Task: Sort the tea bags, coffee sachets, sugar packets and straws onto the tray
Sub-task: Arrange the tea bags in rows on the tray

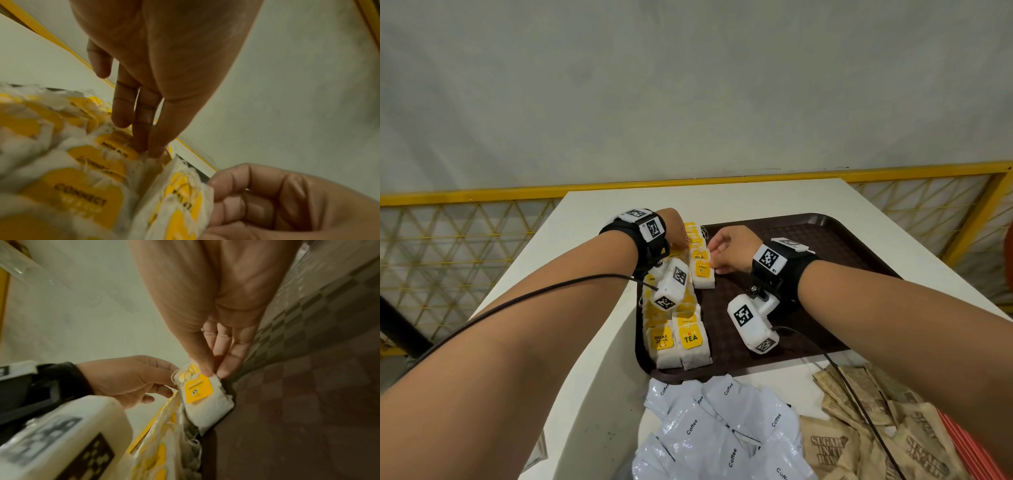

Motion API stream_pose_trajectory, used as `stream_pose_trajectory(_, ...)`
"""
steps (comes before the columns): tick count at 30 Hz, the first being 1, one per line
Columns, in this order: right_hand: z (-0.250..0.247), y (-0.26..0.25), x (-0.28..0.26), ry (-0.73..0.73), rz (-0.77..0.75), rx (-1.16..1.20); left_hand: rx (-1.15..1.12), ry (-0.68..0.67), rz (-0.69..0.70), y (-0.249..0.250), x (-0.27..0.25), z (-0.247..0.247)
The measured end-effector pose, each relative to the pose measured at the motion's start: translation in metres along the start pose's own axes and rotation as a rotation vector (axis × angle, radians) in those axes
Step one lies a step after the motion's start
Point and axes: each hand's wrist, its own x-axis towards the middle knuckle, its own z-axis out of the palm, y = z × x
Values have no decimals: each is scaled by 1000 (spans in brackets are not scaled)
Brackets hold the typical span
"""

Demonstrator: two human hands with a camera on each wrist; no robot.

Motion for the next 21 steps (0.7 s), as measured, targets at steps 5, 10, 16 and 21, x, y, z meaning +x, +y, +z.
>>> stream_pose_trajectory(5,4,-3,4,6,-2,-45,99,19,-10,-1,9,5)
stream_pose_trajectory(10,4,-2,5,-7,22,-61,31,51,-27,-2,4,-6)
stream_pose_trajectory(16,4,-1,1,18,-1,-45,-81,30,-15,-4,2,-4)
stream_pose_trajectory(21,8,0,1,33,-13,-113,-92,58,34,-1,5,3)
